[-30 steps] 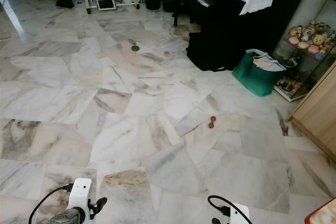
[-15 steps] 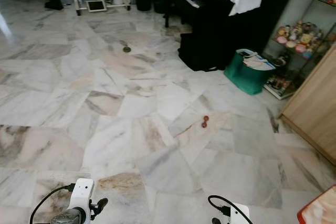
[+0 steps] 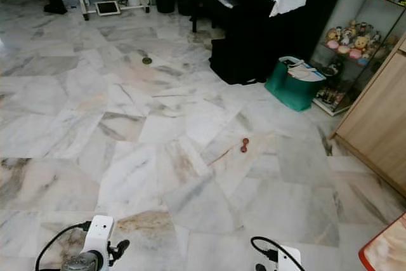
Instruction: Setting the table
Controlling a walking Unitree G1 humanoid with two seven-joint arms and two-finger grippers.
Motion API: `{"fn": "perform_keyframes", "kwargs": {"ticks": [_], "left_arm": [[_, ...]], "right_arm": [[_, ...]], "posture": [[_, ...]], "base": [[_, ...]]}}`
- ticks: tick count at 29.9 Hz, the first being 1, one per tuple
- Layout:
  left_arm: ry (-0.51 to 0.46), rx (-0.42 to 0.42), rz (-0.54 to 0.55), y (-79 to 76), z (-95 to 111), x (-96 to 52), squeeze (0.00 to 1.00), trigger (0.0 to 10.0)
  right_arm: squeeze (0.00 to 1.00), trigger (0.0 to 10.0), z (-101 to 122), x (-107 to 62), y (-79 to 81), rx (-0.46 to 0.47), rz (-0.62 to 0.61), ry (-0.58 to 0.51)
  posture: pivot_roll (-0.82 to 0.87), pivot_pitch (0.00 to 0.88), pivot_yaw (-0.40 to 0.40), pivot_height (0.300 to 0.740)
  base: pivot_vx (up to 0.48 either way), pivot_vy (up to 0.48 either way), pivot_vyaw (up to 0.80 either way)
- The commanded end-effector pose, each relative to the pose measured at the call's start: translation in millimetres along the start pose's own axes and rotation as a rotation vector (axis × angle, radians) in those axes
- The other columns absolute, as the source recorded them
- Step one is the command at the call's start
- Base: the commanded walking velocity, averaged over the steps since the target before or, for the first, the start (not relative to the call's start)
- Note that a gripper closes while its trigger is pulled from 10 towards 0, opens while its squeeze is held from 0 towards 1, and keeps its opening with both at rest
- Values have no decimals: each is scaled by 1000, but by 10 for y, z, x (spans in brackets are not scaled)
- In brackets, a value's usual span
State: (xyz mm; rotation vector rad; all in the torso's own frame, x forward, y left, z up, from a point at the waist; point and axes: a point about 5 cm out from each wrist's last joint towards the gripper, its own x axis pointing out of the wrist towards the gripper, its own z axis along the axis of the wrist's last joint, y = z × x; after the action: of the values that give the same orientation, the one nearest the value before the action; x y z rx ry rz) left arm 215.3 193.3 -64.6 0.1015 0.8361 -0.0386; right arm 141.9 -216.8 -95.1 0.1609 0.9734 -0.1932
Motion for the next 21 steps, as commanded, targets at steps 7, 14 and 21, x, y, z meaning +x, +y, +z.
{"fn": "perform_keyframes", "kwargs": {"ticks": [7, 14, 21], "left_arm": [[39, 16, -10, -12, -99, -17, 0, 10000], [37, 18, -7, -11, -93, -16, 0, 10000], [31, 13, -10, -20, -81, -12, 0, 10000]], "right_arm": [[0, 10000, -9, -5, -32, -1, -26, 4], [0, 10000, -1, -4, -42, -2, -45, 0], [0, 10000, 2, -4, -47, -5, -54, -2]], "posture": [[88, 0, -49, 740], [91, 0, -50, 740], [92, 0, -52, 740]], "base": [[0, 0, -744], [0, 0, -744], [0, 0, -744]]}}
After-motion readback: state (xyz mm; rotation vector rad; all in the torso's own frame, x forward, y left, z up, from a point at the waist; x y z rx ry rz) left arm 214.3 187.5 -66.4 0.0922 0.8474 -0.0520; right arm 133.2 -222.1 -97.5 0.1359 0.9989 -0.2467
